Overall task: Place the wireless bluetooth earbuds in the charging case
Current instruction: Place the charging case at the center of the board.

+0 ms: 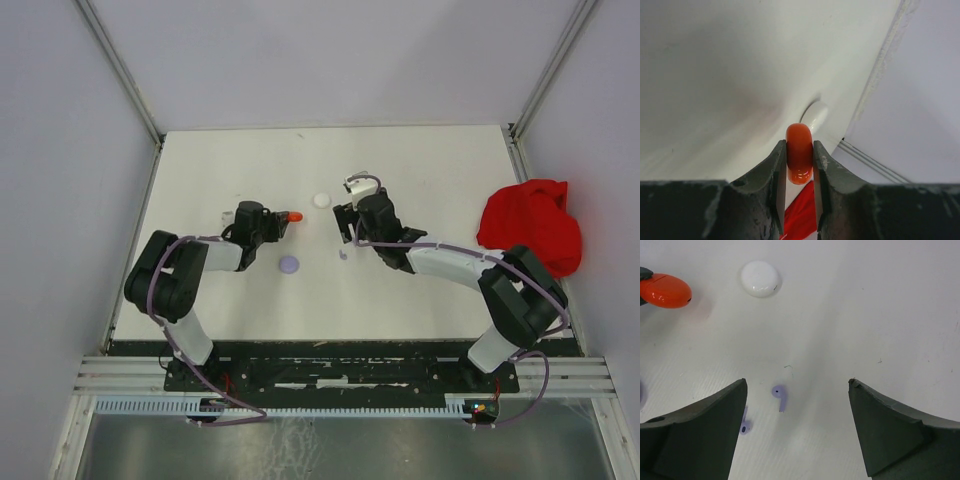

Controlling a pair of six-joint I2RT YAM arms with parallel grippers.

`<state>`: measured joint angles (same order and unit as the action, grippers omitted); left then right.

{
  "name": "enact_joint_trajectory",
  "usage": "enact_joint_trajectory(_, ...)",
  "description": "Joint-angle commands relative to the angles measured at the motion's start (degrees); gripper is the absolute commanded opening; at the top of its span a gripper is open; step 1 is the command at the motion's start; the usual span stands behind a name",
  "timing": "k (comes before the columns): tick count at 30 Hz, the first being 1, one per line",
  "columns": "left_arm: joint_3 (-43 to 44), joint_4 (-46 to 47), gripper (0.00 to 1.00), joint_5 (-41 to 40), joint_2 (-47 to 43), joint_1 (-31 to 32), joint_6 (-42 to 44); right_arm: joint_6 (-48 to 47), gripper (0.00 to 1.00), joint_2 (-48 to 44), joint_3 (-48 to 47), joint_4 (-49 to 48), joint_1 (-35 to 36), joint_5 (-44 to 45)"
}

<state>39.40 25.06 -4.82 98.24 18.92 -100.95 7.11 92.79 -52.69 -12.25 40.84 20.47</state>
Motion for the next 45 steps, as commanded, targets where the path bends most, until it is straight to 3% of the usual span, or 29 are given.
enact_joint_trajectory(1,3.5,6.3,0.03,-1.7,3.2,-0.4,7.6,1.9,0.90,-2.9,-2.3,5.2,-0.8,-2.4)
enact_joint_trajectory(10,6.2,8.3,0.04,-3.5,7.1,-0.4,13.0,1.7,0.90,-3.4,-2.1,7.5,-1.5,-5.7)
enact_joint_trajectory(22,7.2,12.3,0.38,0.4,11.8,-1.3,15.8,1.4,0.90,-2.8,-3.2,10.1,-1.5,-10.1)
enact_joint_trajectory(28,6.2,12.1,0.66,1.7,10.9,-2.4,16.9,0.6,0.89,-2.2,-4.9,12.3,-1.5,-15.8)
enact_joint_trajectory(31,4.9,11.7,0.74,2.0,9.2,-3.4,17.4,0.2,0.87,-0.6,-7.0,14.7,-1.3,-20.9)
enact_joint_trajectory(45,-2.7,5.4,0.75,6.1,-8.6,-11.6,20.5,-3.6,0.87,11.5,-17.0,21.4,7.7,-18.6)
